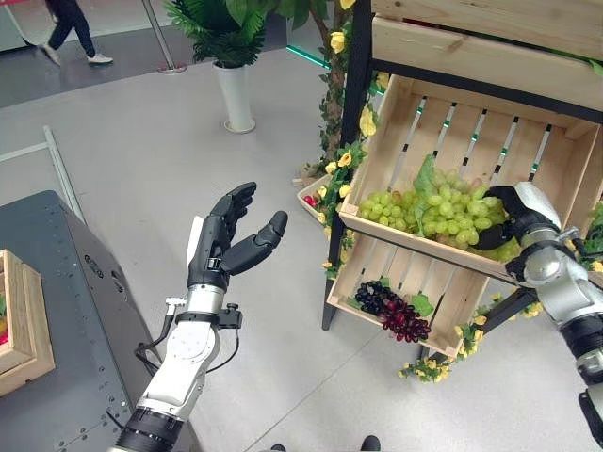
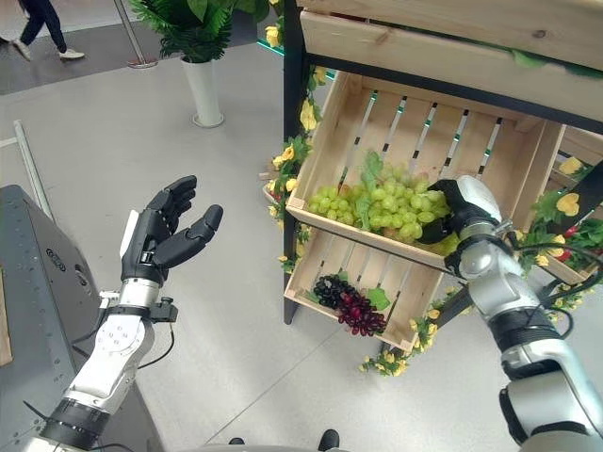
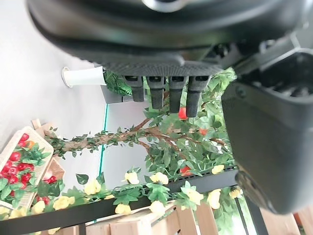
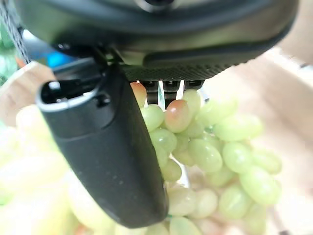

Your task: Pick up the fruits from the basket on one side to the basket on the other side

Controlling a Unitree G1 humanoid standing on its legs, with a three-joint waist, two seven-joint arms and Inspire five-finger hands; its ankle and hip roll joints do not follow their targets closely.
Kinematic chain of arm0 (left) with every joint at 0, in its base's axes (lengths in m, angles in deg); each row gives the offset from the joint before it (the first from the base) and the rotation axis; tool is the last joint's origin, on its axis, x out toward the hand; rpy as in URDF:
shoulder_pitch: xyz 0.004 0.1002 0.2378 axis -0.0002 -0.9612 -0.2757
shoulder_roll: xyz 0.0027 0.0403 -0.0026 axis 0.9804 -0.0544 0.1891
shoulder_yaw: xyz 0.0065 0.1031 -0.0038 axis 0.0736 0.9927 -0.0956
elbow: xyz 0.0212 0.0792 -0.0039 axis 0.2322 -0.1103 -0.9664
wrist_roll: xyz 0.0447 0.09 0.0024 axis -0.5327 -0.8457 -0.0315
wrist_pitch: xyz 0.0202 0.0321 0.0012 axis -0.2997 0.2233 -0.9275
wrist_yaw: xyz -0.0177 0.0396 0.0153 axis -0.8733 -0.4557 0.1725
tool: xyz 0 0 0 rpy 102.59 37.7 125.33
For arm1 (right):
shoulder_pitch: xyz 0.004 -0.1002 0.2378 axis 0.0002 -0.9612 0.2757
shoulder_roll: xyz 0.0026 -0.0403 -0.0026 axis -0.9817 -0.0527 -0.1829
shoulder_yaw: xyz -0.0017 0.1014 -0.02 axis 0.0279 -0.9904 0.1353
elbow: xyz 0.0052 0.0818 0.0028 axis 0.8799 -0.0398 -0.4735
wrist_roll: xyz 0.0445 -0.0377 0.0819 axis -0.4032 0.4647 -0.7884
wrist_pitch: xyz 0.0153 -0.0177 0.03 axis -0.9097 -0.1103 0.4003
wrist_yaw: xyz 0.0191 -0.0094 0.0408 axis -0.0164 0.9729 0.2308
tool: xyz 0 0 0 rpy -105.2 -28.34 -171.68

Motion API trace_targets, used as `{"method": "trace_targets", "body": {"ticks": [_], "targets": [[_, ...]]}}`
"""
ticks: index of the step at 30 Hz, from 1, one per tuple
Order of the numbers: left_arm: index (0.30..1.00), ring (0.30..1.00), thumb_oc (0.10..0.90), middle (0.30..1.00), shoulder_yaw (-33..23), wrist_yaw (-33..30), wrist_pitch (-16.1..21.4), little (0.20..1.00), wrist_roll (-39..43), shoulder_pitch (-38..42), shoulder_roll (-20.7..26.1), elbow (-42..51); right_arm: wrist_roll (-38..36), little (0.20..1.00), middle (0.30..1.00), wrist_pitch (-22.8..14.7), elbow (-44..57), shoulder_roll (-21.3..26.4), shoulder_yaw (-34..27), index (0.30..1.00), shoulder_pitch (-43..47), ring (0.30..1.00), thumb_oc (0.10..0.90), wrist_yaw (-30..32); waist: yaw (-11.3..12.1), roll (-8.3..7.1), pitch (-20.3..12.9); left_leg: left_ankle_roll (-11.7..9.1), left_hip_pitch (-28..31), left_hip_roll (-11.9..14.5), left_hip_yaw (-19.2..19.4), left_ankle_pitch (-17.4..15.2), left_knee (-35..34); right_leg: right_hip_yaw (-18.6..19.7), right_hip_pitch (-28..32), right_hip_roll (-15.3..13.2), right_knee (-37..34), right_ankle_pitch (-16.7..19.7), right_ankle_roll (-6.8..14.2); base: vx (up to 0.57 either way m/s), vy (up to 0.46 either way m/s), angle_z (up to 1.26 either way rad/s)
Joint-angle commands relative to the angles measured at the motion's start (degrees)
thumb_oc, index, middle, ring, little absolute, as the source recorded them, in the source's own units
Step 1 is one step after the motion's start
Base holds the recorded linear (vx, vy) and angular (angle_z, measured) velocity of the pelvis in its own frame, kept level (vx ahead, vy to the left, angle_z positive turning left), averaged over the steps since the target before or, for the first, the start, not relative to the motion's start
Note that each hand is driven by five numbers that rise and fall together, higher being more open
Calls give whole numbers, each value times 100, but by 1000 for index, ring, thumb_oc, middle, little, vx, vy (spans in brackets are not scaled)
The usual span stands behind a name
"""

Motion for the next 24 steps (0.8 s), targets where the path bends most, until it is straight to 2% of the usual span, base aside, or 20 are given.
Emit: {"method": "trace_targets", "body": {"ticks": [1, 10, 15, 17, 21, 22, 23, 24], "targets": [[900, 900, 800, 900, 21, -106, 371, 900, -103, 795, 459, 439, 471, 900, 900, 446, -28, 939, 349, 900, 1085, 900, 800, -236, -58, -316, -326, -105, -187, -33, 24, -149, 7, 69, 388, -518, 173, -342, 588, -21, -18, -8], [900, 900, 800, 900, -227, -29, 256, 900, -150, 640, 486, 568, 963, 900, 900, 716, 852, 1374, 184, 900, 1165, 900, 800, -1072, -175, -375, -334, -87, -176, -39, 104, -145, 7, 209, 361, -478, 191, -337, 606, -3, -6, -7], [900, 900, 800, 900, -279, -20, 238, 900, -190, 551, 483, 643, 1013, 900, 900, 630, 1152, 1577, 148, 900, 1172, 900, 800, -1276, -214, -418, -349, -84, -164, -37, 145, -152, 7, 251, 375, -448, 167, -331, 608, 5, -6, -4], [900, 900, 800, 900, -300, -22, 198, 900, -212, 527, 471, 694, 573, 900, 900, 622, 1263, 1594, 150, 900, 1243, 900, 800, -1320, -222, -437, -349, -83, -160, -34, 156, -155, 7, 267, 374, -441, 166, -334, 611, 4, -6, -9], [900, 900, 800, 900, -341, 5, 218, 900, -249, 490, 433, 690, -971, 900, 900, 580, 1588, 1383, -39, 900, 1166, 900, 800, -1320, -229, -438, -338, -86, -148, -40, 154, -155, 7, 287, 387, -441, 169, -344, 597, 4, 3, -5], [900, 900, 800, 900, -342, 10, 221, 900, -248, 492, 434, 684, -1042, 900, 900, 570, 1604, 1365, -60, 900, 1150, 900, 800, -1302, -228, -439, -338, -86, -147, -40, 151, -156, 7, 287, 388, -442, 169, -345, 597, 0, 0, 0], [900, 900, 800, 900, -348, 18, 240, 900, -252, 497, 411, 652, -1915, 900, 900, 268, 1683, 1155, -230, 900, 1026, 900, 800, -1075, -228, -432, -338, -85, -142, -42, 137, -168, 7, 283, 390, -447, 171, -353, 589, 0, 0, 0], [900, 900, 800, 900, -343, 10, 289, 900, -253, 496, 391, 599, -2329, 900, 900, 116, 1805, 965, -391, 900, 903, 900, 800, -934, -231, -416, -335, -84, -139, -48, 126, -176, 7, 282, 395, -447, 173, -362, 584, 0, 0, 0]]}}
